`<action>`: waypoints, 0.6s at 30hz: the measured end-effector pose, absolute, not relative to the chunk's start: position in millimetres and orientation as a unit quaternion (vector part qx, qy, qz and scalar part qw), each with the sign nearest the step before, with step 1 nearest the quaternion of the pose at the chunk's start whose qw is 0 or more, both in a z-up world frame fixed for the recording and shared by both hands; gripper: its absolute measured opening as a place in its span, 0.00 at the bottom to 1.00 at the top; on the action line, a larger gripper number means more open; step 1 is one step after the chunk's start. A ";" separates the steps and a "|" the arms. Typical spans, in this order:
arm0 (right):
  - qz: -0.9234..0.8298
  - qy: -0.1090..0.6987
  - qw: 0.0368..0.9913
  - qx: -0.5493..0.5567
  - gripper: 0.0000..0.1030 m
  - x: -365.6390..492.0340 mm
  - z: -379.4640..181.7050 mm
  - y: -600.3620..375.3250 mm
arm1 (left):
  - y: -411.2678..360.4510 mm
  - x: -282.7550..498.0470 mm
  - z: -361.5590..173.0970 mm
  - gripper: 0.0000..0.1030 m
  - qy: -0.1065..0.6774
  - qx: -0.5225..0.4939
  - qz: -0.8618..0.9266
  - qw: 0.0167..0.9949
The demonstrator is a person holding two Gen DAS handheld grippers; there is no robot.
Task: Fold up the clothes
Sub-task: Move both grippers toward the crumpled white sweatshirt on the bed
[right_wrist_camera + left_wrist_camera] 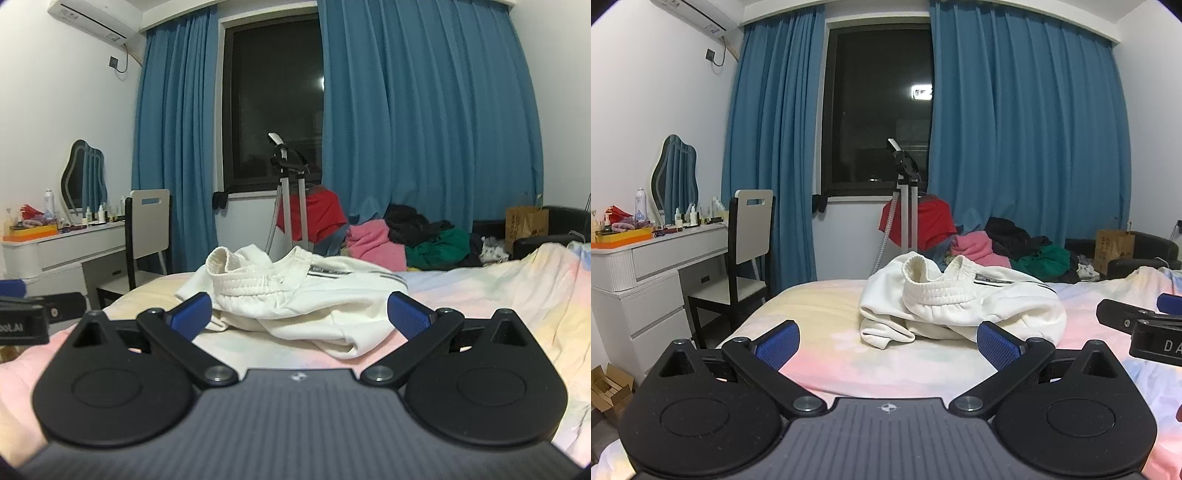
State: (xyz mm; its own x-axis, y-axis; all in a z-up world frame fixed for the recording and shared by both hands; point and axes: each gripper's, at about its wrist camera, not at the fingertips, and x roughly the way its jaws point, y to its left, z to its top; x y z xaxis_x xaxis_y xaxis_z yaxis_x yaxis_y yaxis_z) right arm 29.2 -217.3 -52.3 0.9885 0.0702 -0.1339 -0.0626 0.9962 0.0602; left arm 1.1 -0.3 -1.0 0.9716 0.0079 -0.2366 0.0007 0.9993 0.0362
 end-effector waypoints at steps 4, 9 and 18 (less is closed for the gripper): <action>0.035 0.073 0.996 0.025 1.00 28.2 -51.9 -214.8 | -1.0 3.3 -3.1 1.00 0.121 0.015 0.000 0.993; 0.038 0.080 0.996 0.023 1.00 27.6 -52.0 -213.0 | -1.8 6.1 -5.7 1.00 0.123 0.011 -0.003 0.992; 0.037 0.082 0.995 0.036 1.00 31.1 -50.2 -213.6 | -1.0 9.8 -8.0 1.00 0.121 -0.003 -0.005 0.993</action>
